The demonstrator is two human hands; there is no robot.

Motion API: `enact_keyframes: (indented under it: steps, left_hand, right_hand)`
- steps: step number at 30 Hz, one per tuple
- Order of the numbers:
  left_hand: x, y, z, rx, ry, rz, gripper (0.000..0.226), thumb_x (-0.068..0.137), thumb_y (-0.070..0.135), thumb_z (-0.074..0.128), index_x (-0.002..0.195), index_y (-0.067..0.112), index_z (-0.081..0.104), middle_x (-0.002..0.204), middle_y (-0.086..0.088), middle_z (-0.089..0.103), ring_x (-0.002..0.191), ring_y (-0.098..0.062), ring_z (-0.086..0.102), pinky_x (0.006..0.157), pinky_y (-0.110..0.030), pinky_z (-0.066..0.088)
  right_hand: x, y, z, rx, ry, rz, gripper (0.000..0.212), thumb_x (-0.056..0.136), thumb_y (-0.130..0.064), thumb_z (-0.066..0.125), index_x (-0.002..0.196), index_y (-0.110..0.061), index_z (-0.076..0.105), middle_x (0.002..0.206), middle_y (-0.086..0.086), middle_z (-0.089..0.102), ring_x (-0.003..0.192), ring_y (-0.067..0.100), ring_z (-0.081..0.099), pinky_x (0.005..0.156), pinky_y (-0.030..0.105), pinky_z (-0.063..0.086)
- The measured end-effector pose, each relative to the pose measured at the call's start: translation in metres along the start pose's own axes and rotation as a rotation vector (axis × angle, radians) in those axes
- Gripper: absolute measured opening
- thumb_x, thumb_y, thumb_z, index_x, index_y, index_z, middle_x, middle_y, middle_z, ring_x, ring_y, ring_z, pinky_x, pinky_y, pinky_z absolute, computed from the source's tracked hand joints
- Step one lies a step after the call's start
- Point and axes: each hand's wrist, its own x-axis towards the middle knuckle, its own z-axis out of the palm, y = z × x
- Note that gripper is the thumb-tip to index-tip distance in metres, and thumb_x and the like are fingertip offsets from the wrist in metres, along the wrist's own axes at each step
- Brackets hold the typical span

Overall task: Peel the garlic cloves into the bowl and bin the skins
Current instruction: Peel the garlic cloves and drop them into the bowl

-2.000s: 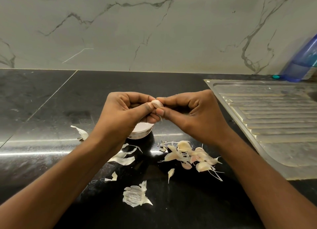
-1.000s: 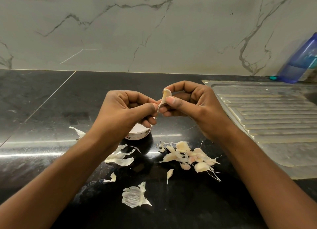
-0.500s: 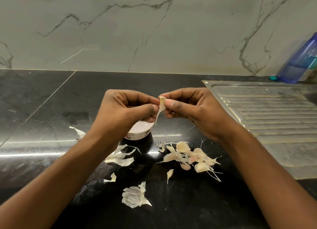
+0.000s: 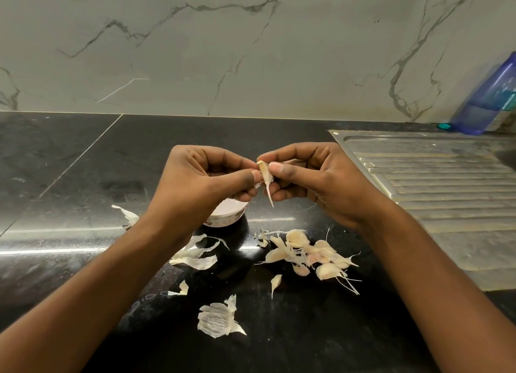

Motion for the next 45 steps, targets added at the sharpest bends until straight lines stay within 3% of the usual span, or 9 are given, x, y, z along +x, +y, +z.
enact_keyframes:
  steps: [10, 14, 21, 27, 31, 39, 45]
  left_hand:
    - [0.000, -0.002, 0.000, -0.014, -0.028, 0.015, 0.021, 0.082, 0.017, 0.078, 0.094, 0.001, 0.080, 0.079, -0.016, 0.078, 0.069, -0.025, 0.076, 0.068, -0.025, 0.064]
    - [0.000, -0.007, 0.002, 0.043, -0.003, 0.060, 0.011, 0.087, 0.008, 0.079, 0.092, -0.002, 0.080, 0.076, -0.015, 0.078, 0.065, -0.024, 0.075, 0.065, -0.025, 0.063]
    - [-0.002, -0.013, 0.006, 0.162, 0.038, 0.151, 0.006, 0.087, 0.009, 0.081, 0.086, 0.003, 0.080, 0.070, -0.012, 0.076, 0.062, -0.032, 0.074, 0.065, -0.037, 0.065]
    - [-0.001, -0.009, 0.005, 0.083, -0.013, 0.121, 0.009, 0.086, 0.009, 0.080, 0.093, 0.003, 0.081, 0.078, -0.010, 0.079, 0.070, -0.026, 0.078, 0.070, -0.027, 0.064]
    - [0.000, -0.011, 0.004, 0.075, -0.032, 0.116, 0.011, 0.086, 0.007, 0.080, 0.094, 0.000, 0.080, 0.078, -0.012, 0.079, 0.071, -0.028, 0.078, 0.071, -0.029, 0.064]
    - [-0.001, -0.014, 0.005, 0.106, 0.012, 0.134, 0.004, 0.088, -0.004, 0.078, 0.087, 0.000, 0.080, 0.072, -0.013, 0.077, 0.064, -0.028, 0.075, 0.066, -0.029, 0.062]
    - [-0.002, -0.009, 0.006, 0.147, 0.040, 0.167, 0.004, 0.087, 0.003, 0.081, 0.083, 0.003, 0.079, 0.069, -0.010, 0.075, 0.059, -0.027, 0.071, 0.059, -0.029, 0.060]
  right_hand:
    - [-0.003, -0.001, -0.001, -0.066, -0.026, -0.055, 0.029, 0.092, -0.003, 0.073, 0.122, -0.003, 0.075, 0.102, 0.013, 0.081, 0.085, 0.021, 0.078, 0.079, 0.027, 0.063]
    - [-0.002, 0.001, -0.001, -0.104, -0.032, -0.065, 0.029, 0.093, 0.000, 0.072, 0.121, 0.001, 0.075, 0.101, 0.015, 0.081, 0.084, 0.022, 0.077, 0.079, 0.029, 0.064]
    - [-0.004, 0.003, 0.001, -0.134, -0.042, -0.072, 0.028, 0.093, 0.004, 0.072, 0.121, 0.006, 0.074, 0.103, 0.015, 0.081, 0.085, 0.024, 0.078, 0.081, 0.031, 0.065]
    - [-0.004, 0.001, -0.003, -0.148, -0.016, -0.071, 0.027, 0.094, 0.003, 0.072, 0.121, 0.004, 0.075, 0.104, 0.015, 0.081, 0.087, 0.025, 0.079, 0.080, 0.031, 0.065]
    - [-0.004, 0.002, -0.002, -0.150, -0.027, -0.067, 0.027, 0.093, 0.005, 0.073, 0.120, 0.006, 0.074, 0.102, 0.016, 0.081, 0.088, 0.026, 0.079, 0.079, 0.030, 0.065]
    - [-0.005, 0.002, 0.002, -0.145, -0.031, -0.079, 0.029, 0.091, 0.006, 0.075, 0.120, 0.008, 0.074, 0.102, 0.017, 0.081, 0.089, 0.028, 0.079, 0.082, 0.034, 0.066]
    - [-0.005, -0.002, 0.004, -0.157, -0.050, -0.085, 0.028, 0.093, 0.000, 0.076, 0.120, 0.004, 0.075, 0.104, 0.014, 0.081, 0.093, 0.029, 0.080, 0.085, 0.038, 0.066]
